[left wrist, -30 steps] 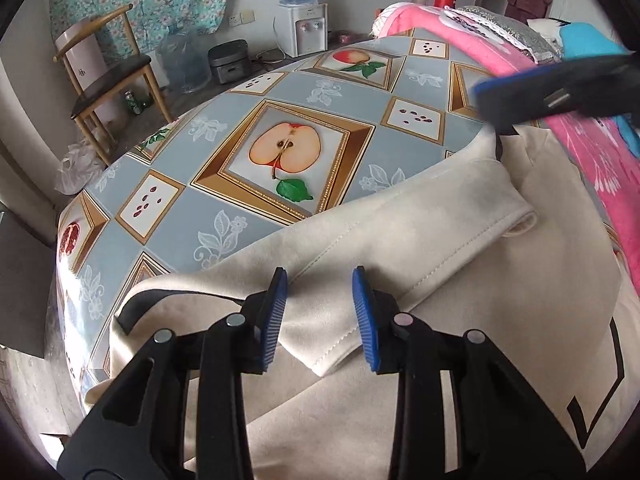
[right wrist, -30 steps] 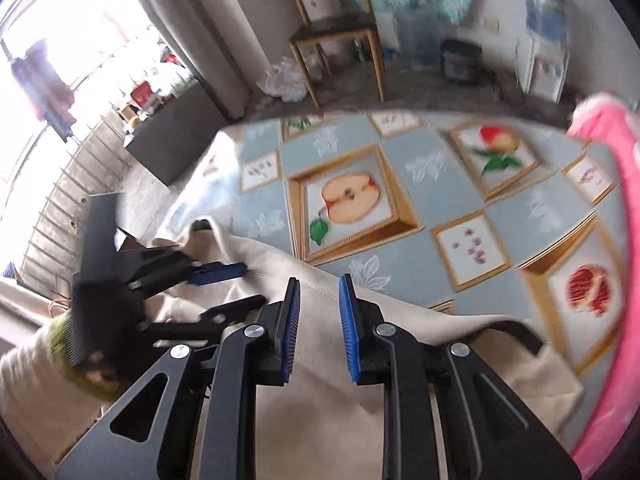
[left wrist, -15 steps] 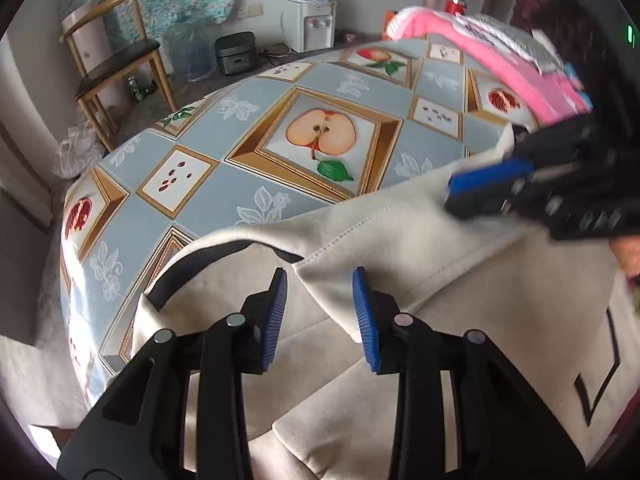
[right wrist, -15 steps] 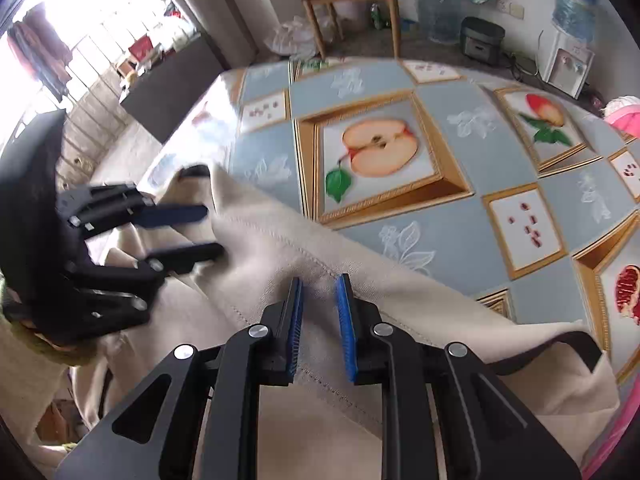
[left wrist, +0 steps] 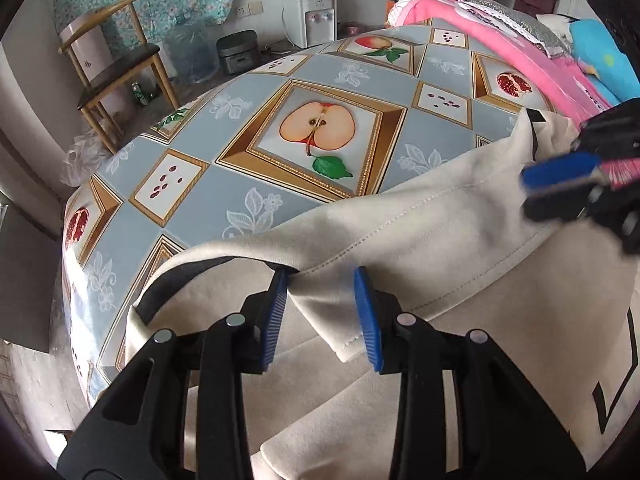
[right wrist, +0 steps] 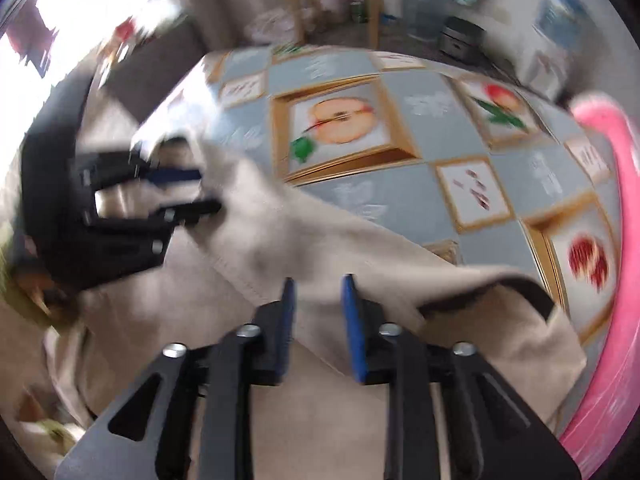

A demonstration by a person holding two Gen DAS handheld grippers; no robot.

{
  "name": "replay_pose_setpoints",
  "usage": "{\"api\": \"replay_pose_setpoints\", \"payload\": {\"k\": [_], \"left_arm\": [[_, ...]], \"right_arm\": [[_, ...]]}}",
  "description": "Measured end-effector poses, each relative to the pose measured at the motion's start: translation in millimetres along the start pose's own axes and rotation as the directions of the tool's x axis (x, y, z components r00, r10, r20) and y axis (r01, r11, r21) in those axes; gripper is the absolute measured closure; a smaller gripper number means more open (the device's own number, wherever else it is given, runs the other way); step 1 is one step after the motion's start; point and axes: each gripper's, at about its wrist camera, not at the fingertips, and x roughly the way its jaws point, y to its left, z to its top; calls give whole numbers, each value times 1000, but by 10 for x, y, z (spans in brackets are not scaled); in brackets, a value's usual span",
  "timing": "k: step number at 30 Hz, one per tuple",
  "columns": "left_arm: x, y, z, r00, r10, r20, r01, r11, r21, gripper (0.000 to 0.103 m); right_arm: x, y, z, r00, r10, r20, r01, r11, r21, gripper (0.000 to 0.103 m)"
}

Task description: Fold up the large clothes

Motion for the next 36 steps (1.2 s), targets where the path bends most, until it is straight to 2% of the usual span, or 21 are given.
{"api": "replay_pose_setpoints", "payload": {"k": [1, 3, 6, 8, 9, 10, 13, 17, 19, 23, 26, 28, 30, 33, 36], "left_arm": [[4, 10, -6, 1000, -1, 1, 1, 1000, 1, 69], [25, 32, -10, 1000, -4, 2, 4, 1000, -2, 69], [51, 58, 9, 1000, -6, 5, 6, 1000, -15, 69], [57, 55, 21, 1000, -2, 6, 3, 1000, -16, 69], [57, 53, 19, 1000, 1, 10, -1, 1000, -13, 69], [57, 54, 17, 1000, 3, 11, -3, 1000, -9, 69], [53, 52, 21, 1000, 13, 23, -13, 1000, 9, 69], [74, 31, 89, 999, 35, 37, -36, 999, 14, 69], [103, -5, 103, 998, 51, 34, -52, 998, 22, 69], [62, -27, 24, 998, 53, 17, -54, 997, 63, 69], [36, 52, -23, 1000, 19, 4, -19, 999, 34, 69], [35, 83, -33, 1000, 4, 4, -4, 1000, 18, 69], [39, 91, -40, 1000, -3, 9, 3, 1000, 12, 69], [42, 82, -57, 1000, -1, 18, 0, 1000, 13, 69], [28, 93, -73, 1000, -7, 30, 7, 1000, 0, 69]], "right_arm": [[-48, -135, -39, 1000, 22, 6, -23, 997, 78, 48], [-34, -437, -126, 992, 127, -14, -119, 962, 245, 47], [172, -513, -184, 971, 224, -81, -190, 932, 308, 47], [265, -404, -203, 974, 192, -117, -156, 951, 266, 47], [278, -323, -201, 981, 150, -125, -120, 968, 222, 55], [261, -249, -194, 986, 109, -126, -85, 979, 185, 69], [176, -139, -79, 996, 33, -87, -25, 995, 92, 86], [196, -75, 47, 992, -120, -43, 118, 992, -38, 87], [271, -66, 15, 987, -146, -61, 141, 987, -72, 87], [200, -121, -129, 984, -153, -93, 142, 982, -122, 85], [87, -115, -243, 979, -176, -103, 161, 977, -140, 81], [-10, -81, -213, 982, -185, -48, 178, 978, -111, 80], [-229, -30, -204, 982, -186, 45, 189, 978, -91, 80], [-293, 97, -114, 987, -101, 123, 111, 991, -73, 80], [-69, 239, 14, 989, -52, 140, 65, 994, -89, 80]]}}
